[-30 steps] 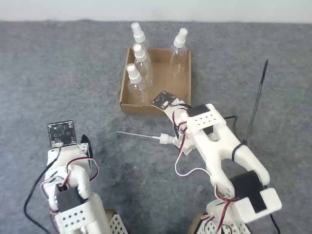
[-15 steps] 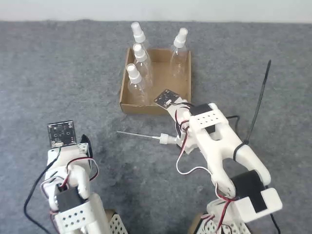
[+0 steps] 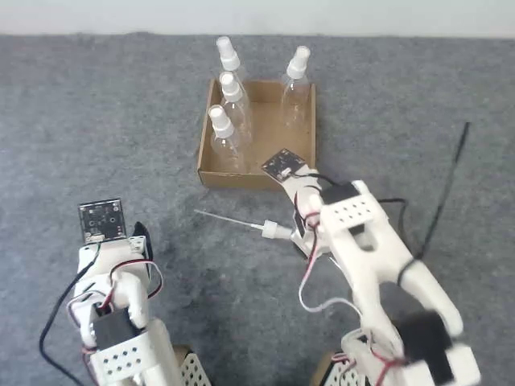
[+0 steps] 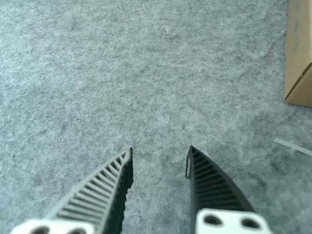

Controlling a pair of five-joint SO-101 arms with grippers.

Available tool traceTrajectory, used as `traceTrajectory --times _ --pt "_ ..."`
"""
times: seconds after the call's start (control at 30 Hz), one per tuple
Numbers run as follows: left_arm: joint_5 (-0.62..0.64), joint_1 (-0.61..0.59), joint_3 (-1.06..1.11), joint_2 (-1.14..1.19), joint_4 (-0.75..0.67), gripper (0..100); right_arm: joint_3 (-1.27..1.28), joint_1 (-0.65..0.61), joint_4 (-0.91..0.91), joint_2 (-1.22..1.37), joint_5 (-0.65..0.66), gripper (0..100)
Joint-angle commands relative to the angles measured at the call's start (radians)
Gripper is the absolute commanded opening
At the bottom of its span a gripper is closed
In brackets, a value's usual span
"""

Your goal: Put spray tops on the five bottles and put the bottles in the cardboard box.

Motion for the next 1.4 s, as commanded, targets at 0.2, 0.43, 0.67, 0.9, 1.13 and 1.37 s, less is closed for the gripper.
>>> traceTrajectory --times 0.2,0.43,0.67,0.9,1.13,1.37 --pt "0.0 0.002 -0.007 -0.009 -0.032 17 0.12 0.008 -0.015 -0.354 -0.021 3.8" --pt "0.0 0.002 -0.007 -0.009 -0.032 17 0.161 0.01 -0.013 -0.475 -0.087 3.8" --pt "0.0 0.002 -0.007 -0.009 -0.032 17 0.215 0.039 -0.059 -0.555 -0.112 3.7" --pt "0.0 0.002 -0.007 -0.009 -0.032 17 0.252 0.047 -0.074 -0.624 -0.133 3.7" --pt "0.0 -0.005 -0.024 -0.009 -0.005 17 0.279 0.048 -0.099 -0.639 -0.133 3.7" --pt "-0.11 -0.018 -0.151 -0.009 0.084 14 0.281 0.13 -0.143 -0.638 -0.173 3.7"
